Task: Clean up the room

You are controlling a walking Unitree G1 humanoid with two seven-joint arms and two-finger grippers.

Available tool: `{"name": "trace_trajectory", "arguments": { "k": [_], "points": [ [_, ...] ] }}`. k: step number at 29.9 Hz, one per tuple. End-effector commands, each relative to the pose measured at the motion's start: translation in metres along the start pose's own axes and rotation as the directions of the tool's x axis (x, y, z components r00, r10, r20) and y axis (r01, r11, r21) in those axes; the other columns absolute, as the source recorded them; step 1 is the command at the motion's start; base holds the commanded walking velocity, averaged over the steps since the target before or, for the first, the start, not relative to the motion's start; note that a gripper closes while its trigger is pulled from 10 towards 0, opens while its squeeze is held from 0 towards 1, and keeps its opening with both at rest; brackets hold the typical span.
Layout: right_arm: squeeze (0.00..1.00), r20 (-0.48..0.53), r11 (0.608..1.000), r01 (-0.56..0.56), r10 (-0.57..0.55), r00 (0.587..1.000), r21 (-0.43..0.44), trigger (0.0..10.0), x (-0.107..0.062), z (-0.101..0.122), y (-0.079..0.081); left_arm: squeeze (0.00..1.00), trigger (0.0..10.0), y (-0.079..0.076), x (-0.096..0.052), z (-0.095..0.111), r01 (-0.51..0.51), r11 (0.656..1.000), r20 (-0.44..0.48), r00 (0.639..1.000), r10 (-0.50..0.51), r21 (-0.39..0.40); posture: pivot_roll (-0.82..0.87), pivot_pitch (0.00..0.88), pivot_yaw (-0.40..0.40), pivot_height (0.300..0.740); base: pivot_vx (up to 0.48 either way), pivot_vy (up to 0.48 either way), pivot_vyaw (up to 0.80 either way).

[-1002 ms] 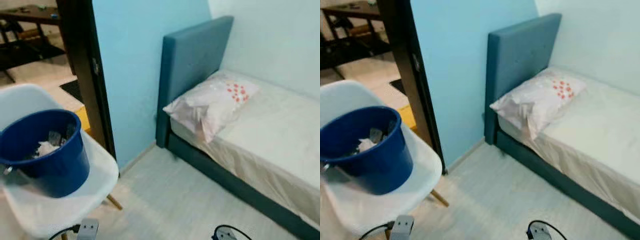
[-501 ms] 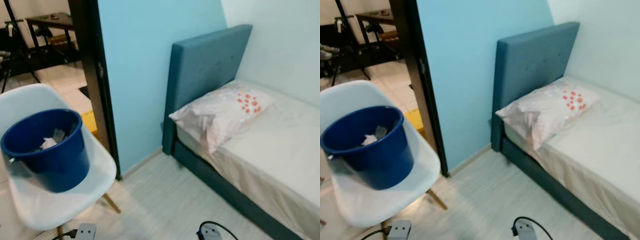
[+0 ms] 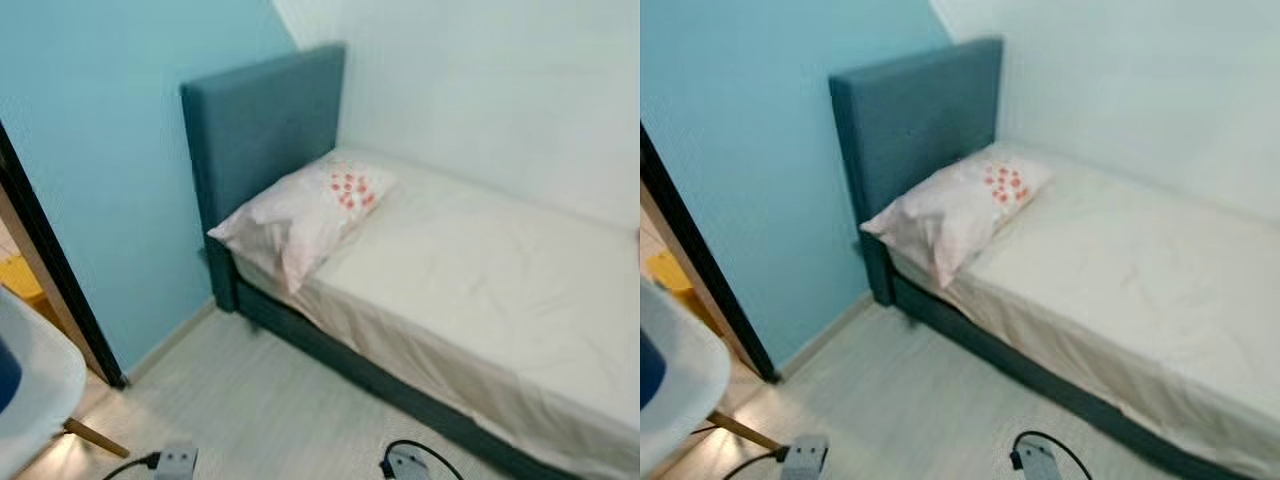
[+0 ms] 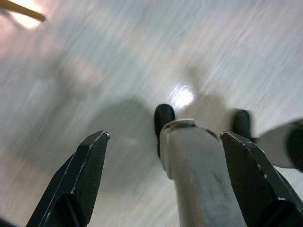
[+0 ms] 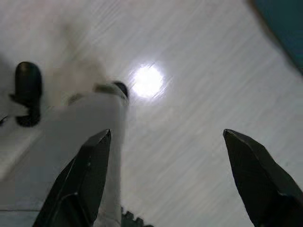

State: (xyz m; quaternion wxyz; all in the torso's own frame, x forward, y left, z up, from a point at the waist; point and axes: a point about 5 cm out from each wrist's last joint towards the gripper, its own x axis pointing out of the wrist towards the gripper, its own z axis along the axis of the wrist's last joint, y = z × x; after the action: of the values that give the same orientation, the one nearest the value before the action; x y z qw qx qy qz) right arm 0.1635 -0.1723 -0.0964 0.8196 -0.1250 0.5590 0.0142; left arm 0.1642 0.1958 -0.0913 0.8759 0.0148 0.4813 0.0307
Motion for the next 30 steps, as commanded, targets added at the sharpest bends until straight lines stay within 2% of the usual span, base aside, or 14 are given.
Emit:
{"name": "trace_trajectory", "arguments": {
  "k": [1,3,8,17,19,25,30],
  "points": [
    [0.00,-0.001,1.000,0.014,-0.014,1.000,-0.001,10.0,0.000,-0.002,-0.005,0.00,10.0,-0.003,-0.001,-0.007,0.009,1.000,-0.029,1.000,-0.009,0.006,0.00,0.003,-0.032,0.740,0.000,-0.480,0.00],
    [0.00,-0.004,1.000,0.015,-0.015,1.000,-0.012,10.0,0.000,-0.003,-0.006,0.00,10.0,-0.003,-0.001,-0.006,0.009,1.000,-0.027,1.000,-0.009,0.006,0.00,0.003,-0.032,0.740,0.000,-0.480,0.00],
    [0.00,-0.003,1.000,0.017,-0.017,1.000,-0.012,10.0,0.000,-0.003,-0.006,0.00,10.0,-0.004,0.000,-0.004,0.012,1.000,-0.020,1.000,-0.012,0.003,0.00,0.000,-0.036,0.740,0.000,-0.480,-0.68],
    [0.00,-0.005,0.999,0.017,-0.017,1.000,-0.040,10.0,0.000,-0.004,-0.006,0.00,10.0,-0.006,0.001,0.000,0.017,1.000,-0.008,1.000,-0.017,0.001,0.00,0.000,-0.037,0.740,0.000,-0.480,-0.10],
    [0.00,-0.006,1.000,0.016,-0.016,1.000,-0.022,10.0,0.000,-0.005,-0.006,0.00,10.0,-0.006,0.001,0.002,0.017,1.000,-0.003,1.000,-0.017,-0.001,0.00,0.000,-0.039,0.740,0.000,-0.480,-0.76],
    [0.00,-0.003,1.000,0.019,-0.019,1.000,-0.020,10.0,0.000,-0.005,-0.007,0.00,10.0,-0.006,0.001,0.004,0.018,1.000,0.004,1.000,-0.018,-0.005,0.00,0.000,-0.035,0.740,0.000,-0.480,0.00],
    [0.00,-0.011,1.000,0.010,-0.009,1.000,0.006,10.0,0.000,-0.007,-0.006,0.00,10.0,-0.007,0.001,0.006,0.022,1.000,0.011,1.000,-0.022,-0.010,0.00,0.003,-0.030,0.740,0.000,-0.480,-0.76]
  ]
}}
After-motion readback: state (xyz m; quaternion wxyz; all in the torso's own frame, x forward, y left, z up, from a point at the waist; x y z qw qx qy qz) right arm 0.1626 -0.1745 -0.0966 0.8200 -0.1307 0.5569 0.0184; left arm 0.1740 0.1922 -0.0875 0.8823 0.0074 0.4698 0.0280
